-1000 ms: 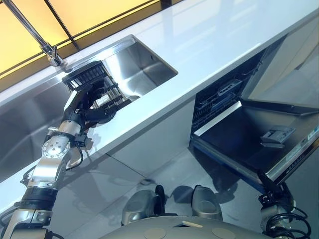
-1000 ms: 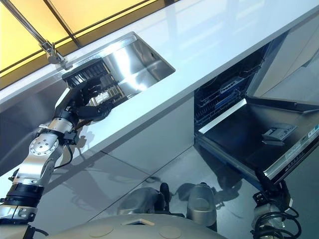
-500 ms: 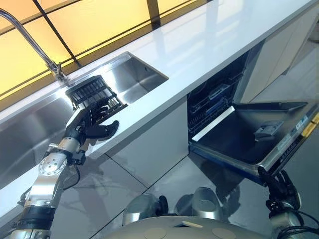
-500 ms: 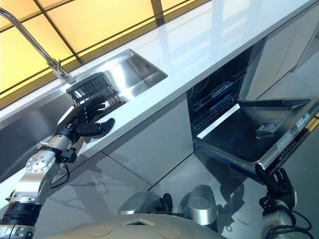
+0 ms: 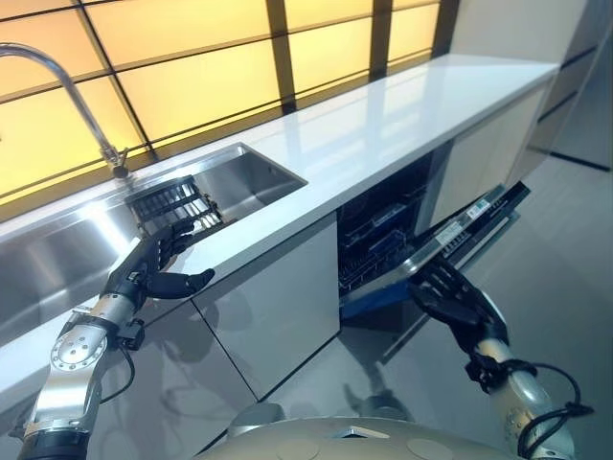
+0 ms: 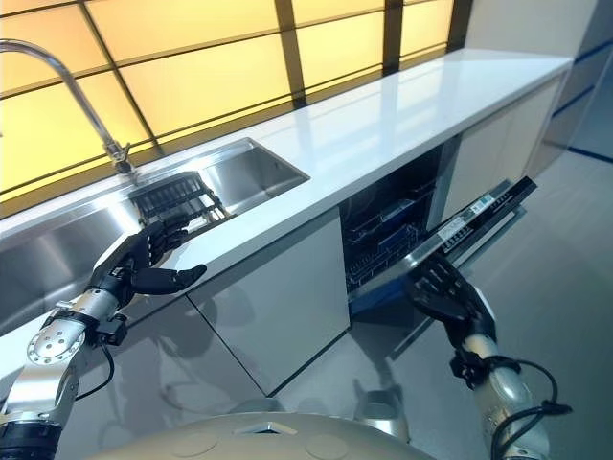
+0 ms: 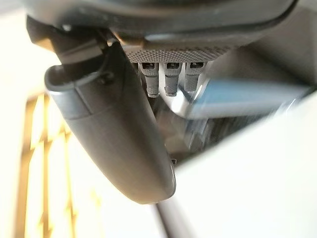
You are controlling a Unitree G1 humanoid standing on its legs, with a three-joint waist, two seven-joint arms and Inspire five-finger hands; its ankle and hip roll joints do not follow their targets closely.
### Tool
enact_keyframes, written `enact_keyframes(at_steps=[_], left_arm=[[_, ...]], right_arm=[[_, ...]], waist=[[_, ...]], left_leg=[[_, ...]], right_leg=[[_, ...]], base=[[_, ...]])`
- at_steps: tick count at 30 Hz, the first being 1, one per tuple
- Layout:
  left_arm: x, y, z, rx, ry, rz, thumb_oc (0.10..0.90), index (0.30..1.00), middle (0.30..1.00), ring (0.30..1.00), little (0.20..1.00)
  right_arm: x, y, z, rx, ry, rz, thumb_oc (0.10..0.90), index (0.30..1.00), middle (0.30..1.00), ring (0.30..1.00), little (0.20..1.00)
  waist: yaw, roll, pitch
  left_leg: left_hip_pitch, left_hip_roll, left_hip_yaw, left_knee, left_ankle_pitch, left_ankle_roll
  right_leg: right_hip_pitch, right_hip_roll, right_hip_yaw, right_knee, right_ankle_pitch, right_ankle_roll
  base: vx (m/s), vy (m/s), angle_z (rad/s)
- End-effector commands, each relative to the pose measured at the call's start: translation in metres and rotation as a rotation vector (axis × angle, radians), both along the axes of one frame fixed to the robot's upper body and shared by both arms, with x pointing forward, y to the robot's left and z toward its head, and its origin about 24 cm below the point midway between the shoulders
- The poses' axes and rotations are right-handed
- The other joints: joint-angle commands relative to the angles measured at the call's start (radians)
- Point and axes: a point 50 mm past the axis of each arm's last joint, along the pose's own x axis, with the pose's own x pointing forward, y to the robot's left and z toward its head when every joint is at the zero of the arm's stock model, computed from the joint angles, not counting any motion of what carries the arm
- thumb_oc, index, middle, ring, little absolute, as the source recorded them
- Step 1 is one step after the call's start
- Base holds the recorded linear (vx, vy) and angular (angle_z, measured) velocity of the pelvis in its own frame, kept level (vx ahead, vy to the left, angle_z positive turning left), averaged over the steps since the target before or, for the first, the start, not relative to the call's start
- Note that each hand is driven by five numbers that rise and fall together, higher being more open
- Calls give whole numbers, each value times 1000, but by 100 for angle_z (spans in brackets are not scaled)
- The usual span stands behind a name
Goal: Pick up plates and place into dishwasher.
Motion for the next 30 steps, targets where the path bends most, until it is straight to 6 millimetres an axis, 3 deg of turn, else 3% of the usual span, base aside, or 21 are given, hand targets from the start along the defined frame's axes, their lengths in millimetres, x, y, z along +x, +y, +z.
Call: enact_keyframes(at_steps=[1, 9, 15, 24, 30], left_arm=[[6, 11, 33, 102, -138, -18, 800, 900, 900, 900, 900], [8, 11, 23, 92, -98, -25, 800, 900, 900, 900, 900], [8, 8, 16, 86, -80, -30, 800, 900, 900, 900, 900], [7, 5, 8, 68, -60, -23, 800, 900, 900, 900, 900], [-3, 12, 7, 41, -75, 52, 800, 900, 900, 900, 900]], right_arm=[[53, 16, 69, 16, -358, 107, 800, 900, 900, 900, 900], [62, 41, 86, 92, -436, 154, 800, 900, 900, 900, 900], [65, 48, 91, 67, -454, 148, 800, 900, 900, 900, 900], [66, 40, 92, -2, -456, 1, 800, 900, 900, 900, 900], [48, 16, 118, -297, -601, -152, 800, 900, 900, 900, 900]], waist=[[25, 3, -54], [51, -7, -81], [62, -13, -94], [61, -14, -110], [32, -18, -119]], left_leg=[[-12, -20, -18, 27, -1, 7], [-10, -33, -30, 16, 11, 12], [-9, -38, -38, 21, 6, 15], [3, -44, -55, 6, 6, 20], [26, -47, -54, -86, 42, 20]], right_leg=[[90, -19, 34, -144, 149, 93], [107, -21, 11, -171, 167, 80], [113, -21, -3, -174, 167, 72], [123, -15, -3, -181, 161, 62], [118, 3, 14, -240, 177, 66]], base=[[42, 24, 29], [55, 31, 17], [46, 24, 6], [29, 32, 4], [-54, 71, 2]])
